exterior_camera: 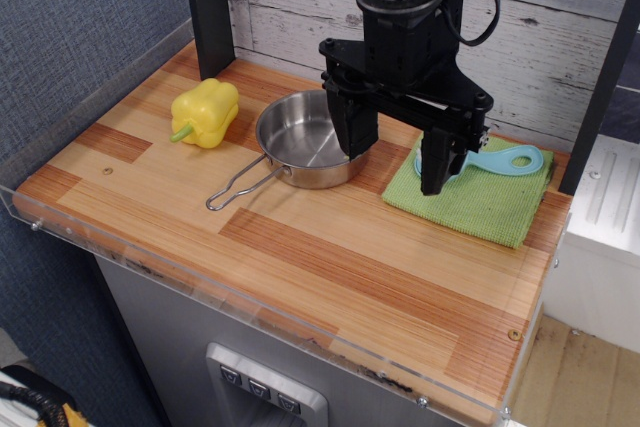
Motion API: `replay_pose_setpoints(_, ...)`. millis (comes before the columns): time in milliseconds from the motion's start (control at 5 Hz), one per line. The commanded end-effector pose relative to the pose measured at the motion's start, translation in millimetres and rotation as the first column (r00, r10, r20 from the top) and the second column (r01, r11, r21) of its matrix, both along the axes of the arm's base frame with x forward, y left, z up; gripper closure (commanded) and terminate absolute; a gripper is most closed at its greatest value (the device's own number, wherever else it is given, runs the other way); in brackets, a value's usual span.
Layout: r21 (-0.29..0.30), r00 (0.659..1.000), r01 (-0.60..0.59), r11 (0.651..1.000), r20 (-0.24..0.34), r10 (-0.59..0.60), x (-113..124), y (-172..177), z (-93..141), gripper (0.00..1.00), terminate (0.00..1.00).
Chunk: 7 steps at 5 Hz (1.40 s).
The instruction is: Put the yellow pepper inside the metal pot.
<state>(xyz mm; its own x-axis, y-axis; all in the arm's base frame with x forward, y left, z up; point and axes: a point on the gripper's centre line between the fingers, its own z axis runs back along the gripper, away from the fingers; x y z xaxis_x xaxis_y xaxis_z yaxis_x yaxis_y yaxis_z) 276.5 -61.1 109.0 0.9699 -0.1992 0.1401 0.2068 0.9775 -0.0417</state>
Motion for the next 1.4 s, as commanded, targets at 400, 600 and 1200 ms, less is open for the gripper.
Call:
replay_pose_setpoints(400, -0.032, 0.992, -0.127, 0.991, 0.024, 0.127, -16.2, 70.0, 0.2, 0.0, 0.0)
replay_pose_setpoints(600, -0.006, 0.982, -0.175, 0.985, 0.064, 0.175, -27.3, 118.4, 7.4, 0.0, 0.0)
replay_pose_setpoints(1200, 0.038, 0.957, -0.282, 0.959, 0.075, 0.279, 2.1, 192.6, 6.1, 0.0, 0.0)
